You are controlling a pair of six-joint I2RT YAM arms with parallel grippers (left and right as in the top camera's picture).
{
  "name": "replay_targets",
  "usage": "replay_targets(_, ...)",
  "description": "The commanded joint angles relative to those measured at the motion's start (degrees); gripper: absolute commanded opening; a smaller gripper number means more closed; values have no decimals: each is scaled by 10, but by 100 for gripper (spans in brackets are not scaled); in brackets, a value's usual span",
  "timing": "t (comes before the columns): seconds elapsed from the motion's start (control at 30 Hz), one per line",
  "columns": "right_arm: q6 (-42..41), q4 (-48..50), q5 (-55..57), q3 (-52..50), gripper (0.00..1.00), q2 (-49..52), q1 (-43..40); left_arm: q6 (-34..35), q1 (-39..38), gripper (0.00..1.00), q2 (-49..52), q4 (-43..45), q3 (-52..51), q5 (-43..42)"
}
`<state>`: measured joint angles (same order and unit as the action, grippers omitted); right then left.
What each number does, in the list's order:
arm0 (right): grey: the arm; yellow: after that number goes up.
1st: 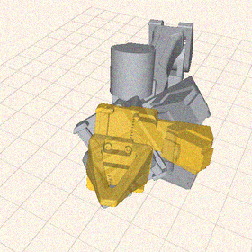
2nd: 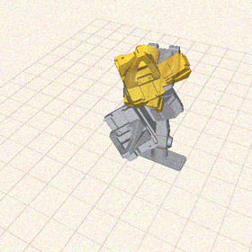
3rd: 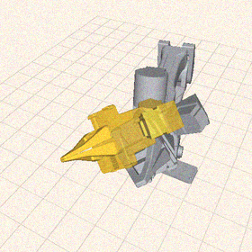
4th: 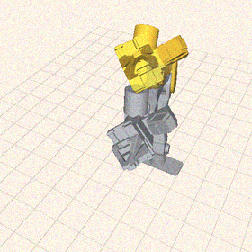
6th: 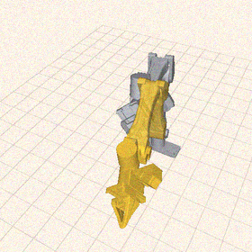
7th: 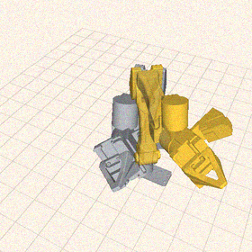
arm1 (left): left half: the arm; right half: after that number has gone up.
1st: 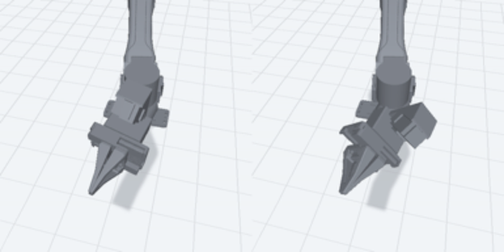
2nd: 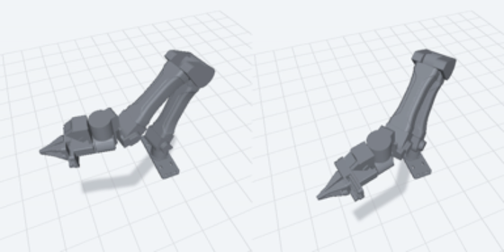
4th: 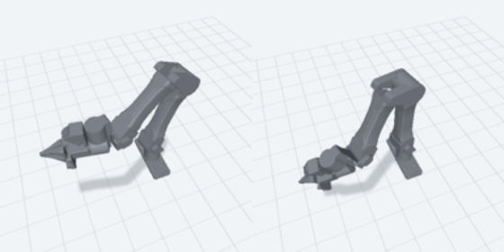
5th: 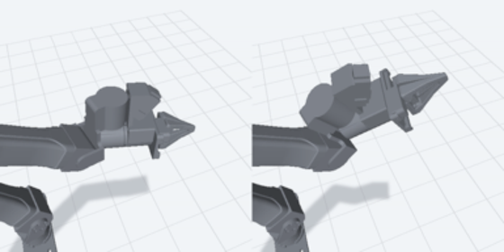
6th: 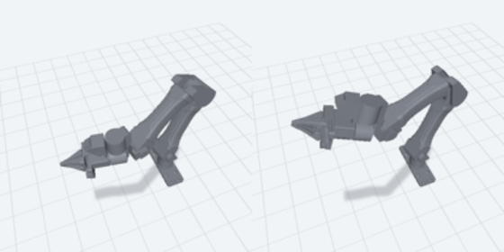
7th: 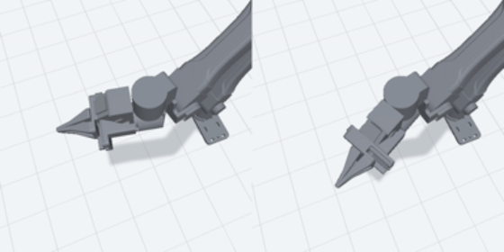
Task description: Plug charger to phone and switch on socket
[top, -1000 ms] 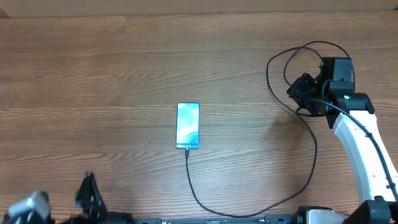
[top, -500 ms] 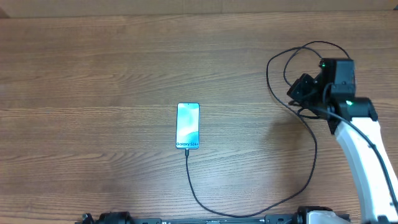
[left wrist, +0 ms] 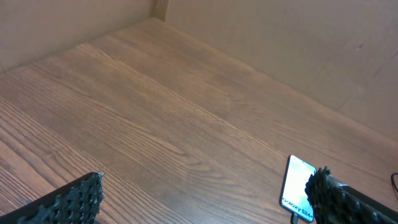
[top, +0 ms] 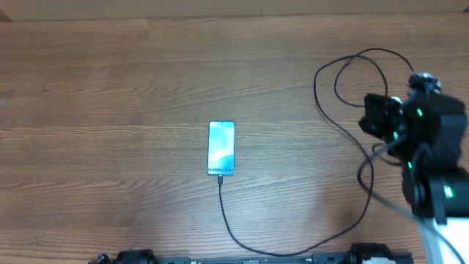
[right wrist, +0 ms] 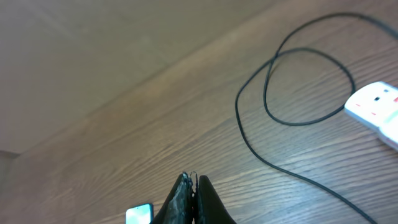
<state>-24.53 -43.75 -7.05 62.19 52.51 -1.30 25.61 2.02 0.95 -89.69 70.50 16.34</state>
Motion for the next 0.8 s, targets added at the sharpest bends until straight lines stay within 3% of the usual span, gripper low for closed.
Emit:
replay_targets(0.0,25,-21,6,1,6,-77,3,8,3,99,-7,-1,1,6)
replay_targets(0.13,20,-63,5,1,14,-171,3,8,3,100,-7,-1,1,6)
replay_targets(0.2,19,-93,-7,1,27,-218,3,8,3,100,-7,-1,1,6)
replay_targets(0.33,19,-169,-19,1,43,-257,3,8,3,100,-7,-1,1,6)
replay_targets(0.37,19,-209,-19,1,87,-260,3,8,3,100,-7,-1,1,6)
replay_targets(0.4,19,-229,-17,1,100,-260,3,8,3,100,-7,-1,1,6)
replay_targets(0.6,19,-304,-16,1,100,-260,3,8,3,100,-7,-1,1,6)
replay_targets(0.77,19,-300,-15,1,100,-260,3,8,3,100,-7,-1,1,6)
